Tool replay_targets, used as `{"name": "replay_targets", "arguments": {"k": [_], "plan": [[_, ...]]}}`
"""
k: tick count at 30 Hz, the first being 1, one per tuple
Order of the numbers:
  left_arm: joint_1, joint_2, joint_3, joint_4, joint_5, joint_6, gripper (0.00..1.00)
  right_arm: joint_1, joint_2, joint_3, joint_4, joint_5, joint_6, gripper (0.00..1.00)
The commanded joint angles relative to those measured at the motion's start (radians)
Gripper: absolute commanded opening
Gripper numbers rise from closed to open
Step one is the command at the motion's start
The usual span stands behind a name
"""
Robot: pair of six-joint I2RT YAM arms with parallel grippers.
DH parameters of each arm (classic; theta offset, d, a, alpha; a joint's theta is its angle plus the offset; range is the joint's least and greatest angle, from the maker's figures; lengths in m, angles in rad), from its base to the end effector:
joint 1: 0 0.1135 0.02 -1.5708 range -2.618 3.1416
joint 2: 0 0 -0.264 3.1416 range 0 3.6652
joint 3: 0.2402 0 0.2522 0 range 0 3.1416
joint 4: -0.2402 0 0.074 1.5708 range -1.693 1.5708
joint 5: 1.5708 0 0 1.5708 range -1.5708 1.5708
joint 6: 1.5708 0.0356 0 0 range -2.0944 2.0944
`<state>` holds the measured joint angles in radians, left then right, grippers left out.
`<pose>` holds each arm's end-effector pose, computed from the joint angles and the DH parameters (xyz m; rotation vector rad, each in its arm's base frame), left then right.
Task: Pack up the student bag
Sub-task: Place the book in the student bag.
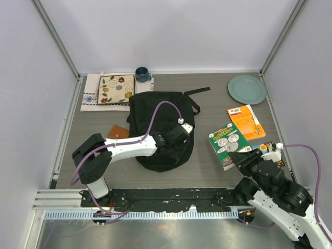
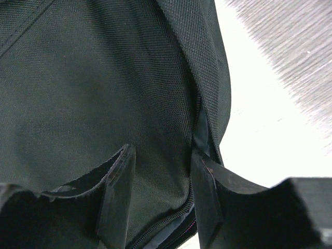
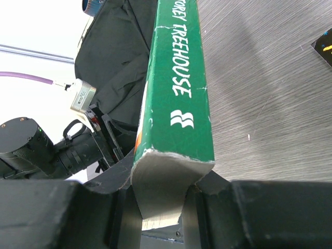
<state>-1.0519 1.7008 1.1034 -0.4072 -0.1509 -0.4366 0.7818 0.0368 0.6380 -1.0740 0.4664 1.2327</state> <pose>0.1778 -0.3005 0.1949 0.7333 2.4968 -0.3680 0.0244 0.0016 0.2631 0.7535 1.9442 0.8053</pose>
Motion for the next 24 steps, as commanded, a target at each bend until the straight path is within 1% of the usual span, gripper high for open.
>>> {"name": "replay_targets", "arguments": {"k": [1, 2, 5, 6, 8, 11, 12, 14, 15, 16, 18, 19, 20, 21, 22, 24], "plan": [[-0.014, -0.003, 0.029, -0.031, -0.128, -0.007, 0.48, 0.000, -0.014, 0.020, 0.094, 0.041, 0.025, 0.01], [-0.014, 0.000, 0.030, -0.031, -0.136, -0.007, 0.48, 0.000, -0.014, 0.020, 0.094, 0.041, 0.025, 0.01], [-0.014, 0.013, 0.038, -0.030, -0.141, -0.007, 0.63, 0.000, -0.015, 0.022, 0.092, 0.041, 0.024, 0.01], [-0.016, 0.025, 0.041, -0.028, -0.135, -0.007, 0.66, 0.000, -0.015, 0.020, 0.092, 0.040, 0.025, 0.01], [-0.017, 0.045, 0.049, -0.031, -0.127, -0.004, 0.66, 0.000, -0.018, 0.020, 0.092, 0.040, 0.024, 0.01], [-0.020, 0.074, 0.053, -0.033, -0.108, -0.002, 0.52, 0.000, -0.020, 0.023, 0.086, 0.046, 0.025, 0.01], [-0.023, 0.077, 0.056, -0.036, -0.108, -0.002, 0.41, 0.000, -0.023, 0.022, 0.083, 0.044, 0.027, 0.01], [-0.030, 0.071, 0.062, -0.039, -0.108, -0.001, 0.33, 0.000, -0.025, 0.026, 0.075, 0.049, 0.027, 0.01], [-0.030, 0.068, 0.068, -0.056, -0.110, -0.001, 0.24, 0.000, -0.026, 0.025, 0.072, 0.051, 0.028, 0.01], [-0.031, 0.053, 0.076, -0.067, -0.111, -0.001, 0.19, 0.000, -0.026, 0.026, 0.071, 0.054, 0.028, 0.01], [-0.031, 0.037, 0.104, -0.097, -0.118, 0.006, 0.11, 0.000, -0.023, 0.028, 0.072, 0.051, 0.027, 0.01], [-0.031, 0.019, 0.117, -0.114, -0.133, 0.006, 0.10, 0.000, -0.020, 0.028, 0.071, 0.052, 0.025, 0.01], [-0.031, 0.011, 0.153, -0.130, -0.139, 0.013, 0.08, 0.000, -0.017, 0.028, 0.072, 0.049, 0.024, 0.01], [-0.031, 0.004, 0.176, -0.172, -0.145, 0.019, 0.03, 0.000, -0.014, 0.031, 0.075, 0.048, 0.022, 0.01], [-0.031, -0.004, 0.225, -0.194, -0.153, 0.024, 0.00, 0.000, -0.014, 0.031, 0.075, 0.044, 0.018, 0.01], [-0.031, -0.027, 0.275, -0.250, -0.170, 0.042, 0.00, 0.000, -0.003, 0.032, 0.089, 0.029, 0.008, 0.01]]}}
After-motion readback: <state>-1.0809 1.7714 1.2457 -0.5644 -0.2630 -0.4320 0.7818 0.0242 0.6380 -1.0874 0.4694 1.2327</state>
